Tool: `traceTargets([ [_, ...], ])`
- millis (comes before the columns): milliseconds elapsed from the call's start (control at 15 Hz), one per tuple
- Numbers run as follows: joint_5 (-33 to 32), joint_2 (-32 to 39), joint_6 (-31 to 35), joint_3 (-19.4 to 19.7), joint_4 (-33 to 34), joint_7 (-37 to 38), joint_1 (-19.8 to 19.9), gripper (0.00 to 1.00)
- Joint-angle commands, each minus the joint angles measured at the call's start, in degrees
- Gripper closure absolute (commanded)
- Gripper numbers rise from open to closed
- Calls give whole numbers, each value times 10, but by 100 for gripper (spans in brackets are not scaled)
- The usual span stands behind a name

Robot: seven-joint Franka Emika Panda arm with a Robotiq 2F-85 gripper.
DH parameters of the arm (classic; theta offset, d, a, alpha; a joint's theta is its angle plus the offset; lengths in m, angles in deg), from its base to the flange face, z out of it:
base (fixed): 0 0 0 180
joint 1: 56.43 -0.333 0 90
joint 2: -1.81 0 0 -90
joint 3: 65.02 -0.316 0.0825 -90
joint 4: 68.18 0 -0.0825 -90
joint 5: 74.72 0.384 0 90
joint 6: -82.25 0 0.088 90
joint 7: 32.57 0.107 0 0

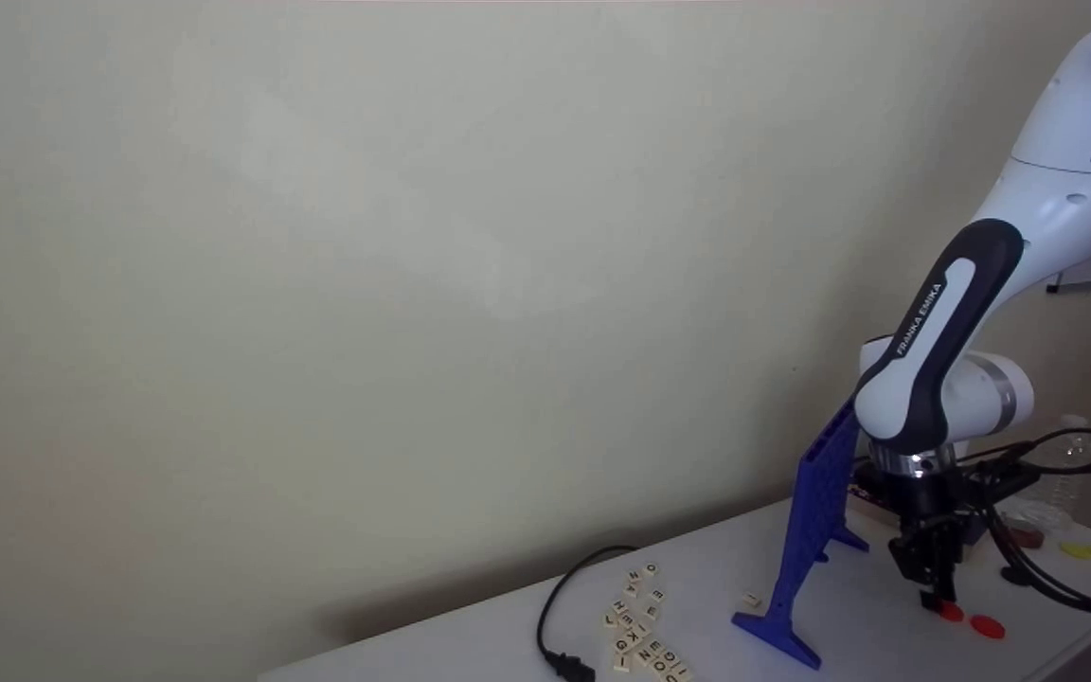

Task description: Shift the orange ring to the blue object's fifth line

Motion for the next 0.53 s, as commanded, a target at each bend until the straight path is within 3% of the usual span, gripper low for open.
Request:
traceTargets([
  [0,-17,12,0,2,7,13,-3,94],
  [400,-10,-7,11,-2,-11,4,9,100],
  [467,-8,-7,11,-3,-11,5,11,74],
])
